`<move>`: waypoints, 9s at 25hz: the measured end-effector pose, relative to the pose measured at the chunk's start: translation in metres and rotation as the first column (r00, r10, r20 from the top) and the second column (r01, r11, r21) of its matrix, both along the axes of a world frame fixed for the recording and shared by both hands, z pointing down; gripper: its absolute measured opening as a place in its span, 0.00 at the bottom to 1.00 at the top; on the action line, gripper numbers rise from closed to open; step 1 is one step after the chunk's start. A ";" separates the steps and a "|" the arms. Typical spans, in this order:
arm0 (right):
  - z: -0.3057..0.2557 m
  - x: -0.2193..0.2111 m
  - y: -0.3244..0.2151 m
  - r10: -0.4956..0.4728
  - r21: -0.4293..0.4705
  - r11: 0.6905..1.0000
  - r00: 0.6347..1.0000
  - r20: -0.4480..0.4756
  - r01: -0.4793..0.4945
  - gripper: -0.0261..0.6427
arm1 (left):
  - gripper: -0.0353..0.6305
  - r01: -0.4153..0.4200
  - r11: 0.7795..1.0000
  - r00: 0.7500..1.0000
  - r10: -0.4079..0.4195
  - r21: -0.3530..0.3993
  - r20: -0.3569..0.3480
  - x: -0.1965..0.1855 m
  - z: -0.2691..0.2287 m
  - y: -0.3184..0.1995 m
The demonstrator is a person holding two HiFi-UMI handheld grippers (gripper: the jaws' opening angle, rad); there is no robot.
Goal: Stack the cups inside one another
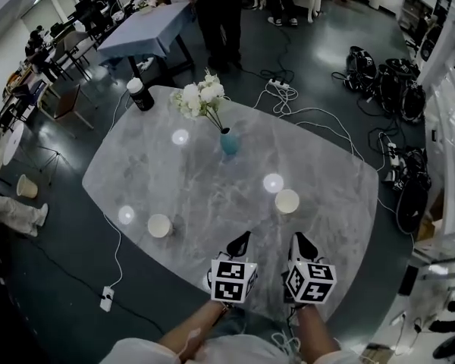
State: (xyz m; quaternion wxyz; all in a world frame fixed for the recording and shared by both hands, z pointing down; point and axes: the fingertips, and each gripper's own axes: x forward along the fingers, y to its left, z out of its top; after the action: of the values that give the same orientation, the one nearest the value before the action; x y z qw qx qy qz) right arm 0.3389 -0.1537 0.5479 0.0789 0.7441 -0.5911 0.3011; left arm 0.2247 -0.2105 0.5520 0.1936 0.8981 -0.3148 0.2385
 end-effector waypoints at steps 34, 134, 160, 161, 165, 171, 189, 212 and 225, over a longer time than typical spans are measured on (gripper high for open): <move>0.078 0.020 -0.079 -0.115 -0.104 0.988 0.993 -0.003 0.114 0.34 | 0.05 0.065 0.996 0.993 -0.058 -0.065 0.100 0.012 0.061 -0.044; -0.031 -0.326 -0.114 -0.662 -0.057 0.746 0.729 -0.171 0.664 0.36 | 0.05 0.672 0.740 0.740 -0.672 0.005 -0.045 -0.337 -0.008 -0.004; 0.003 -0.365 -0.157 -0.731 -0.081 0.682 0.674 -0.109 0.727 0.36 | 0.05 0.700 0.711 0.713 -0.701 -0.062 0.008 -0.349 0.030 -0.047; 0.005 -0.365 -0.157 -0.732 -0.083 0.681 0.673 -0.106 0.728 0.36 | 0.05 0.701 0.710 0.712 -0.702 -0.064 0.009 -0.349 0.031 -0.046; 0.010 -0.364 -0.156 -0.726 -0.079 0.687 0.681 -0.095 0.722 0.36 | 0.05 0.702 0.709 0.711 -0.703 -0.067 0.016 -0.350 0.034 -0.042; 0.010 -0.357 -0.149 -0.715 -0.073 0.699 0.692 -0.097 0.711 0.36 | 0.05 0.702 0.709 0.711 -0.703 -0.073 0.017 -0.347 0.036 -0.035; -0.031 -0.331 -0.100 -0.625 0.003 0.776 0.770 -0.129 0.630 0.25 | 0.05 0.648 0.762 0.761 -0.648 -0.023 -0.023 -0.341 0.007 0.008; -0.061 -0.268 0.011 -0.399 0.064 0.911 0.911 -0.101 0.407 0.06 | 0.05 0.439 0.897 0.897 -0.435 0.048 -0.080 -0.301 -0.038 0.062; -0.077 -0.202 0.058 -0.292 0.110 0.947 0.951 -0.098 0.302 0.06 | 0.05 0.362 0.931 0.930 -0.357 0.053 -0.083 -0.236 -0.047 0.096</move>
State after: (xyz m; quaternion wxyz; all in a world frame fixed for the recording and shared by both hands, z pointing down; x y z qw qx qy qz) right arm 0.1370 -0.0955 0.4709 0.1008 0.6615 -0.7103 0.2183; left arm -0.0114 -0.1145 0.5050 0.2147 0.8392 -0.4747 0.1559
